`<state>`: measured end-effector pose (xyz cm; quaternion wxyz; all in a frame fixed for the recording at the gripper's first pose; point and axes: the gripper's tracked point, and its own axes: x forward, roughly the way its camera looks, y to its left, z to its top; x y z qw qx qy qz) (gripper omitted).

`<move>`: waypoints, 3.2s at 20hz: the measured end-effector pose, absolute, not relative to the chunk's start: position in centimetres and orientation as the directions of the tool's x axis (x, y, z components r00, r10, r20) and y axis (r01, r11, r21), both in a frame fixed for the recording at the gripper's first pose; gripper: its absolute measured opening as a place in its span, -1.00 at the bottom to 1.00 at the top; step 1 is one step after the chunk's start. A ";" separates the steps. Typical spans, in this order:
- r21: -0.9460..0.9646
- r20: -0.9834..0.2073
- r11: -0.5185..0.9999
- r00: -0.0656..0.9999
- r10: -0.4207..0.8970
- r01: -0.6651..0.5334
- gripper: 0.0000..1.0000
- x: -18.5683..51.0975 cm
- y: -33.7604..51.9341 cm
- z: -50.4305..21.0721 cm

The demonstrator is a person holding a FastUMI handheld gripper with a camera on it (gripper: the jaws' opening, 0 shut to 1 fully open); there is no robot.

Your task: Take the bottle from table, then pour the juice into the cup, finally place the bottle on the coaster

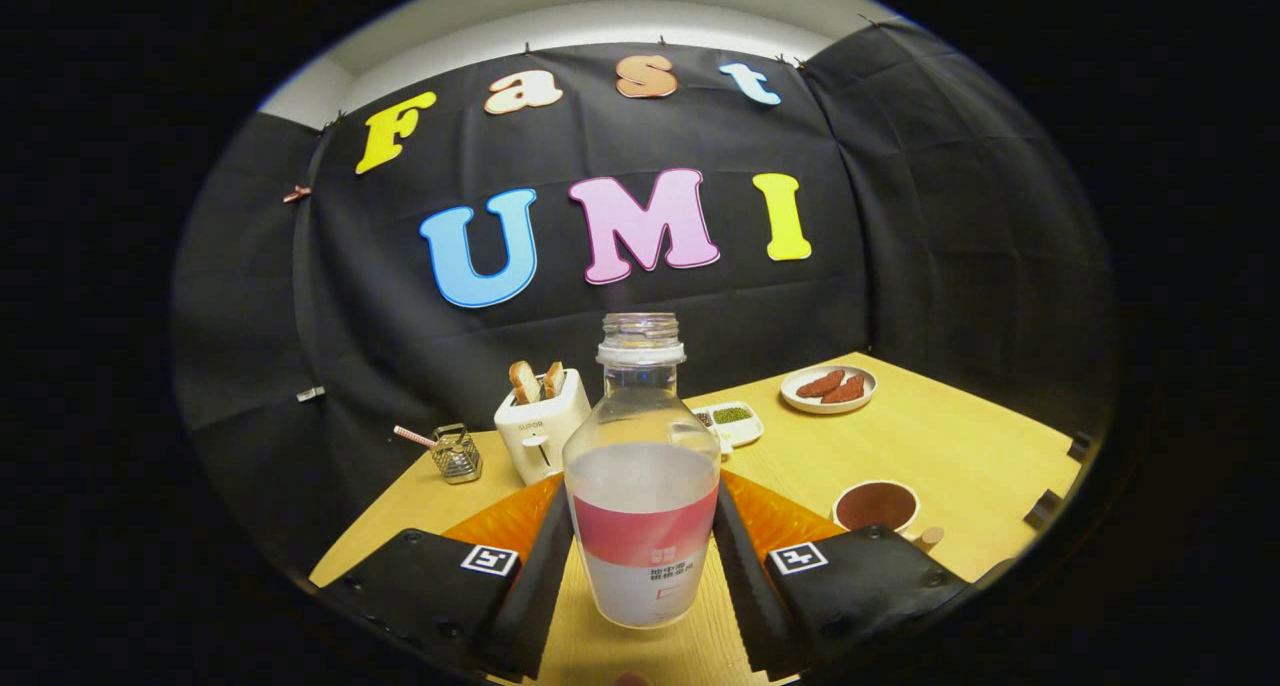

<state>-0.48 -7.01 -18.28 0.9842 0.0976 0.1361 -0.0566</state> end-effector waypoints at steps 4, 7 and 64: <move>0.332 -0.334 0.925 0.940 -0.070 0.187 0.52 -0.5 -8.0 -19.9; 0.421 -0.358 0.875 0.930 -0.082 0.239 0.51 -0.9 -9.4 -20.8; 0.869 -0.484 -0.093 0.874 0.050 0.487 0.51 -0.1 -14.5 -27.3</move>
